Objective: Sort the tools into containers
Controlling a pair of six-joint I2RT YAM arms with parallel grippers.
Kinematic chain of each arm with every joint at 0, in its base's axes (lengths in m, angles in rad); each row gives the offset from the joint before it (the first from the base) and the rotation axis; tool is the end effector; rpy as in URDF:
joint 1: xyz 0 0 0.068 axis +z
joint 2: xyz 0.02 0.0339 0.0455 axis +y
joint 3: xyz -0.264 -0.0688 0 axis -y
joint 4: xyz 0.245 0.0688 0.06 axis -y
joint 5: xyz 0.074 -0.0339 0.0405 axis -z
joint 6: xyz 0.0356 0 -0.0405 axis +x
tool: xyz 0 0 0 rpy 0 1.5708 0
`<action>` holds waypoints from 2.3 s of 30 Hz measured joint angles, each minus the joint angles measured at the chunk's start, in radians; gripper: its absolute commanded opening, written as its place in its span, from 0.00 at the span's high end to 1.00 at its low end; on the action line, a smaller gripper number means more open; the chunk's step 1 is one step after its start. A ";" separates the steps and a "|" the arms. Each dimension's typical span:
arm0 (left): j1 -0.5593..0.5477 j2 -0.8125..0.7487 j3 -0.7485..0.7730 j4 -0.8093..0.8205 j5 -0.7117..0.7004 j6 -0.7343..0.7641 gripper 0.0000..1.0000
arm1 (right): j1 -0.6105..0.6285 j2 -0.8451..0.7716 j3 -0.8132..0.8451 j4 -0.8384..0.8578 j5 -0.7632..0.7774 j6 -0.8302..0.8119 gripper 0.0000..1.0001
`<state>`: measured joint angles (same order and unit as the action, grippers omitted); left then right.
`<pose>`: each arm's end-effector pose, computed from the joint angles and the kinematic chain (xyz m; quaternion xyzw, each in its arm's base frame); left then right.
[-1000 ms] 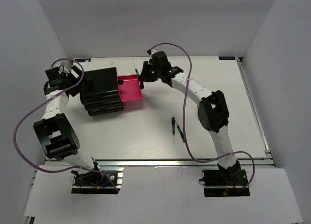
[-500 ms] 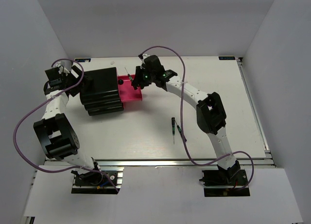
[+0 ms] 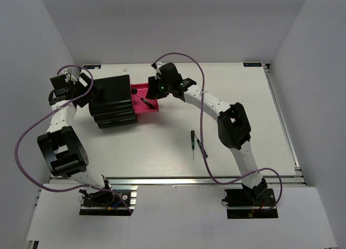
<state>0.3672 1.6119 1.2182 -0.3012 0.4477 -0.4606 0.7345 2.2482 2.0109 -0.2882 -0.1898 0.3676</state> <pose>0.3430 0.1154 0.2708 -0.2689 0.8463 -0.2201 0.4037 0.3903 0.3615 0.2653 -0.2039 0.8395 0.3301 0.3804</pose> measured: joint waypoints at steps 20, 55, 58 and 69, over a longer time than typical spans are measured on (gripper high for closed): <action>0.000 0.000 0.004 -0.005 -0.001 0.009 0.03 | -0.183 -0.427 -0.621 -0.063 -0.191 -0.616 0.41; 0.000 0.000 0.006 -0.009 0.001 0.017 0.03 | -0.063 -0.497 -0.898 -0.371 0.238 -0.329 0.44; 0.000 0.000 0.005 -0.009 0.002 0.019 0.03 | -0.056 -0.491 -0.921 -0.359 0.280 -0.298 0.48; 0.000 0.000 0.005 -0.009 0.002 0.019 0.03 | -0.103 -0.489 -0.926 -0.338 0.254 -0.264 1.00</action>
<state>0.3668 1.6123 1.2236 -0.3099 0.4500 -0.4416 0.6315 1.7588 1.0851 -0.6266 0.0643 0.1036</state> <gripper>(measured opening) 0.976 0.048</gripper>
